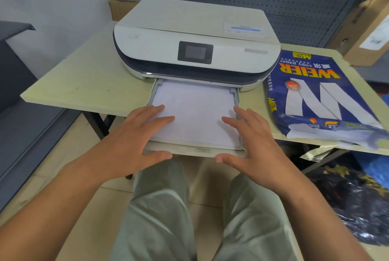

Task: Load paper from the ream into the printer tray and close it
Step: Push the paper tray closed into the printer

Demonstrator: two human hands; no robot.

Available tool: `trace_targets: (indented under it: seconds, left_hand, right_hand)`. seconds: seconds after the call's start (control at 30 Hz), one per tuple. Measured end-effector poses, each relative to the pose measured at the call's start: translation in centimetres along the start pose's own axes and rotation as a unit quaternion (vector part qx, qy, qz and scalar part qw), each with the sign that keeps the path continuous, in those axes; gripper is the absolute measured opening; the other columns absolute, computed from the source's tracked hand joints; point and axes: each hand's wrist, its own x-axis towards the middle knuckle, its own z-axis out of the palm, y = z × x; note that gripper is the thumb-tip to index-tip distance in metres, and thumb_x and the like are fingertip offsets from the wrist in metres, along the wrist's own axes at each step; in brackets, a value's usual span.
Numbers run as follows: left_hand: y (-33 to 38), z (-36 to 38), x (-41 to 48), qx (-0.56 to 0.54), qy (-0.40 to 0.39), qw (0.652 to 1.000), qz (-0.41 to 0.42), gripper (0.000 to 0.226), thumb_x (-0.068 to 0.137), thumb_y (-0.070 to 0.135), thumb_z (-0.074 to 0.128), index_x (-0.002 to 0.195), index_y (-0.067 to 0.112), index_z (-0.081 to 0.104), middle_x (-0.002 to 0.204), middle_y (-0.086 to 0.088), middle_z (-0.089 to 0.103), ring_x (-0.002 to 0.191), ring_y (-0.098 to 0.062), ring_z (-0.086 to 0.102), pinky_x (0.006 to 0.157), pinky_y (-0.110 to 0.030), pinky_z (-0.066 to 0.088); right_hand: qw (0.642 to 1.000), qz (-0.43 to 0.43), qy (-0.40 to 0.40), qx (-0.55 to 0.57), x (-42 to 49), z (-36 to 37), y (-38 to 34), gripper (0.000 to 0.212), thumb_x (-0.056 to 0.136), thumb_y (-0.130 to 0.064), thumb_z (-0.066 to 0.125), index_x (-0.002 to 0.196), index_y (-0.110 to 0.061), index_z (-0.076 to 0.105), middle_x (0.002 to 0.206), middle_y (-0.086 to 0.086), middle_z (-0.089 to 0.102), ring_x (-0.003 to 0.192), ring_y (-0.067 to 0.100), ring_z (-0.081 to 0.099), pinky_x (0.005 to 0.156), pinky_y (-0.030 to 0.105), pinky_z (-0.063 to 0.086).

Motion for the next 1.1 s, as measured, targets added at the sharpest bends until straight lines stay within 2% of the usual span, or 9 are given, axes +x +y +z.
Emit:
trace_targets:
  seconds: [0.1,0.27,0.43,0.53,0.6,0.67,0.77,0.87,1.1]
  left_hand:
    - [0.0,0.1,0.2,0.0,0.011,1.0,-0.006,0.083,0.079,0.076,0.053,0.152,0.049,0.023,0.164,0.026,0.008,0.151,0.004,-0.003,0.119,-0.035,0.021]
    - [0.2,0.0,0.9,-0.011,0.04,0.999,-0.024,0.086,0.076,0.072,0.057,0.153,0.045,0.027,0.165,0.021,0.014,0.152,-0.003,0.006,0.12,-0.037,0.023]
    - [0.4,0.1,2.1,-0.01,0.074,0.996,-0.038,0.09,0.077,0.067,0.062,0.155,0.039,0.027,0.166,0.014,0.018,0.152,-0.008,0.009,0.122,-0.043,0.024]
    - [0.2,0.4,3.1,-0.015,0.114,0.992,-0.047,0.093,0.075,0.069,0.058,0.155,0.032,0.03,0.166,0.007,0.023,0.153,-0.016,0.013,0.121,-0.046,0.025]
    - [-0.1,0.7,3.9,-0.018,0.138,0.989,-0.047,0.095,0.075,0.068,0.058,0.156,0.028,0.028,0.165,0.002,0.025,0.152,-0.021,0.017,0.121,-0.048,0.026]
    - [-0.5,0.9,4.8,-0.023,0.17,0.984,-0.041,0.099,0.077,0.061,0.067,0.158,0.026,0.022,0.165,0.001,0.025,0.151,-0.023,0.02,0.12,-0.045,0.026]
    - [-1.0,1.1,6.1,-0.036,0.193,0.979,-0.058,0.11,0.077,0.049,0.079,0.159,0.031,0.009,0.168,0.002,0.014,0.154,-0.022,0.012,0.119,-0.041,0.019]
    - [-1.1,1.2,7.3,-0.03,0.2,0.977,-0.071,0.115,0.077,0.046,0.081,0.159,0.035,0.002,0.17,0.003,0.005,0.156,-0.019,0.001,0.119,-0.043,0.016]
    - [-1.1,1.2,8.9,-0.02,0.225,0.969,-0.096,0.109,0.076,0.045,0.083,0.159,0.032,0.013,0.17,0.001,-0.003,0.156,-0.021,-0.006,0.119,-0.05,0.018]
  right_hand:
    - [1.0,-0.003,0.002,-0.007,0.2,0.1,0.1,0.091,0.072,-0.065,0.075,0.151,-0.041,0.034,0.167,-0.016,0.012,0.156,0.009,-0.005,0.127,0.043,0.018]
    - [0.999,-0.014,0.04,-0.018,1.0,0.5,0.4,0.091,0.071,-0.062,0.076,0.15,-0.04,0.037,0.167,-0.013,0.017,0.157,0.012,-0.002,0.123,0.036,0.016]
    - [0.997,-0.003,0.071,-0.037,2.2,0.9,1.0,0.091,0.072,-0.062,0.076,0.151,-0.035,0.038,0.166,-0.007,0.023,0.157,0.019,0.004,0.125,0.04,0.017]
    - [0.993,0.003,0.102,-0.053,3.4,1.0,1.2,0.093,0.072,-0.062,0.076,0.15,-0.031,0.039,0.164,0.0,0.029,0.156,0.027,0.012,0.126,0.045,0.02]
    - [0.991,0.009,0.112,-0.071,4.4,1.0,1.3,0.094,0.072,-0.063,0.076,0.151,-0.03,0.037,0.165,0.003,0.027,0.155,0.03,0.013,0.126,0.046,0.019]
    - [0.988,0.011,0.123,-0.094,5.3,0.8,1.2,0.095,0.073,-0.063,0.075,0.152,-0.03,0.034,0.167,0.005,0.023,0.155,0.031,0.013,0.126,0.046,0.017]
    - [0.982,0.017,0.139,-0.125,6.5,0.7,1.1,0.095,0.075,-0.063,0.074,0.154,-0.033,0.029,0.169,0.005,0.015,0.157,0.029,0.009,0.125,0.039,0.01]
    - [0.975,0.014,0.159,-0.152,7.3,0.6,1.2,0.096,0.075,-0.064,0.074,0.154,-0.033,0.029,0.169,0.008,0.015,0.157,0.03,0.008,0.124,0.036,0.007]
    - [0.968,-0.006,0.194,-0.161,8.9,0.8,1.7,0.096,0.074,-0.062,0.075,0.153,-0.028,0.035,0.167,0.013,0.021,0.156,0.035,0.013,0.125,0.046,0.017]
